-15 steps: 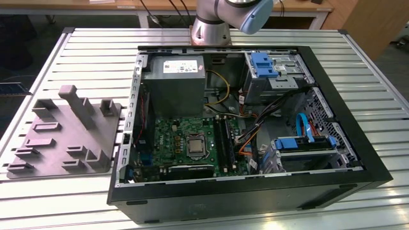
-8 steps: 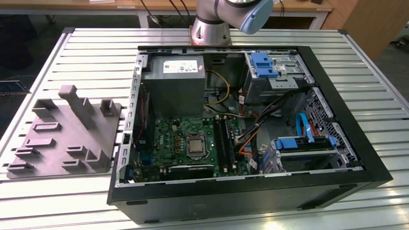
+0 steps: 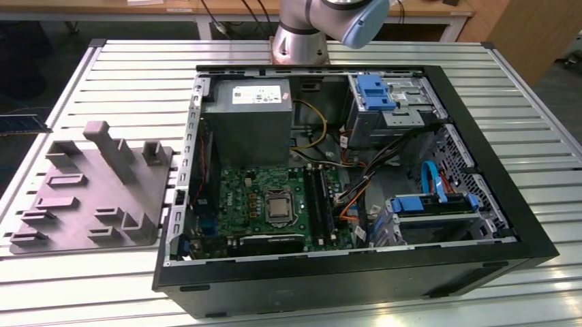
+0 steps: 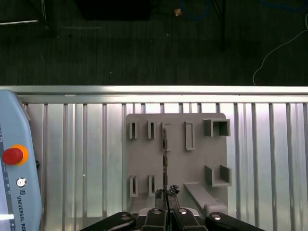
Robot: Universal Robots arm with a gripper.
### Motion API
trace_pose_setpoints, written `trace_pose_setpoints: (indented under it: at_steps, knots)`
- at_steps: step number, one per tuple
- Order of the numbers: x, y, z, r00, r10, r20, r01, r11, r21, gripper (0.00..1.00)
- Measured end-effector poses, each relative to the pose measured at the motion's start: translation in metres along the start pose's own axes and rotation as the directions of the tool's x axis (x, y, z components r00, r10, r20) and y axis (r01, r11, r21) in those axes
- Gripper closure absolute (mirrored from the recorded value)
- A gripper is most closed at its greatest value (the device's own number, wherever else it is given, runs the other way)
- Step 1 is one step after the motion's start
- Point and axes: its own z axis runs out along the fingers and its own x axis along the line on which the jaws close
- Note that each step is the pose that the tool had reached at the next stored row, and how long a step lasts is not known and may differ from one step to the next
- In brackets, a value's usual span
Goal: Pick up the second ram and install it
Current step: 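Pick up the second ram and move it above second insertion slot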
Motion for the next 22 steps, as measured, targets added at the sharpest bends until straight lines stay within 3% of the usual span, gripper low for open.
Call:
trace_pose_setpoints:
  at_steps: [22]
  knots:
    - [-0.0014, -0.0581, -0.0022, 1.0, 0.0, 0.0, 0.0, 1.0, 0.0, 0.88]
